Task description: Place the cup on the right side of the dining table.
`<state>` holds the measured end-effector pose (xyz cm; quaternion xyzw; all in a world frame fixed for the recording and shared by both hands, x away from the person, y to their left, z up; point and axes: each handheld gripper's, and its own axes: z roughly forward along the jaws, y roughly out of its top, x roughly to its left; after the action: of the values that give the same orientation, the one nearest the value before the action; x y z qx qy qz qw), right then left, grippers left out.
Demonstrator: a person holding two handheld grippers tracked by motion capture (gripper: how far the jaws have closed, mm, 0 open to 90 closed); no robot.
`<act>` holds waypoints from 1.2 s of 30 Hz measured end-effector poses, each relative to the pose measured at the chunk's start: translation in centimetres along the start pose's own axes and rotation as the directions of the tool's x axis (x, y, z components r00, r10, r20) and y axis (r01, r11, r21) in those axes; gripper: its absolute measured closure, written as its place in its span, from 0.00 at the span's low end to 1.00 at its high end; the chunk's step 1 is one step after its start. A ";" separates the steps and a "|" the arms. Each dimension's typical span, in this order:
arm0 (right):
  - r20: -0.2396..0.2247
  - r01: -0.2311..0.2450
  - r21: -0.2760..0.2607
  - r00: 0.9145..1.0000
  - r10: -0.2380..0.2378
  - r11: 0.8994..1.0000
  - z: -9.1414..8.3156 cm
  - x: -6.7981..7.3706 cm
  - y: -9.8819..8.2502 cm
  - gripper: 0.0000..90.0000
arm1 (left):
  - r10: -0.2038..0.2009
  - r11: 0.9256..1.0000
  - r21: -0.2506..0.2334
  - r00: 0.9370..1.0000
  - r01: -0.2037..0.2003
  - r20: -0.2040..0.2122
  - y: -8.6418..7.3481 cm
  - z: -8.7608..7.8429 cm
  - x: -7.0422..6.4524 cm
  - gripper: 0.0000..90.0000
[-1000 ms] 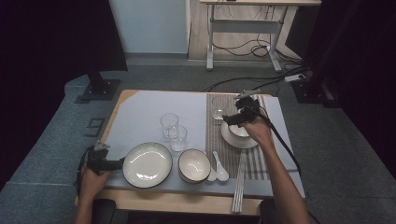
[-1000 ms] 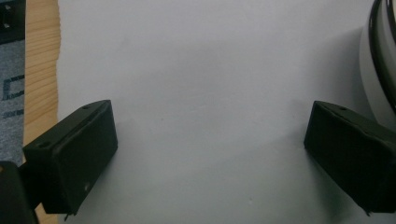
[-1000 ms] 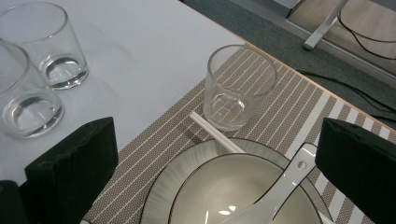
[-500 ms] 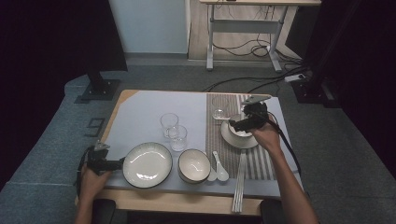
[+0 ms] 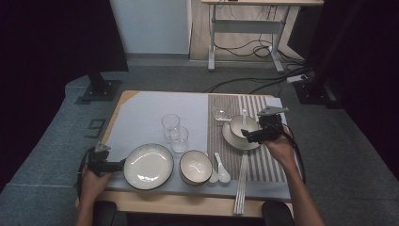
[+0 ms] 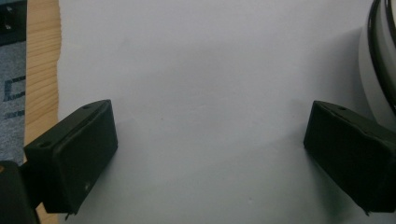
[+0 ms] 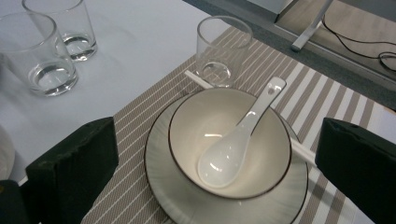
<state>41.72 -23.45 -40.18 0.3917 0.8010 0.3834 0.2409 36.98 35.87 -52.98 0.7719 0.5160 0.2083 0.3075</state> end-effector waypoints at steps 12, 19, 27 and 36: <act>0.046 -0.021 0.013 0.999 0.020 1.000 -2.1 0.5 -4.3 0.00 | 0.000 1.000 0.001 1.000 0.000 -0.001 0.0 0.0 0.0 0.03; 0.075 -0.070 -0.002 0.995 0.070 0.998 -2.8 0.7 -7.1 0.00 | -0.002 1.000 -0.001 1.000 0.002 -0.001 0.0 0.0 0.0 0.03; 0.096 -0.126 0.033 0.988 0.122 0.991 -1.1 1.0 -11.1 0.00 | -0.002 1.000 -0.002 1.000 0.002 -0.001 0.0 0.0 0.0 0.03; 0.096 -0.151 0.094 0.985 0.142 0.984 1.5 1.3 -13.9 0.00 | -0.003 1.000 -0.001 1.000 0.003 -0.001 0.0 0.0 0.0 0.03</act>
<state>35.82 -27.33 -52.32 0.4781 0.7768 0.3412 0.2273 36.95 35.85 -52.98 0.7709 0.5170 0.2087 0.3080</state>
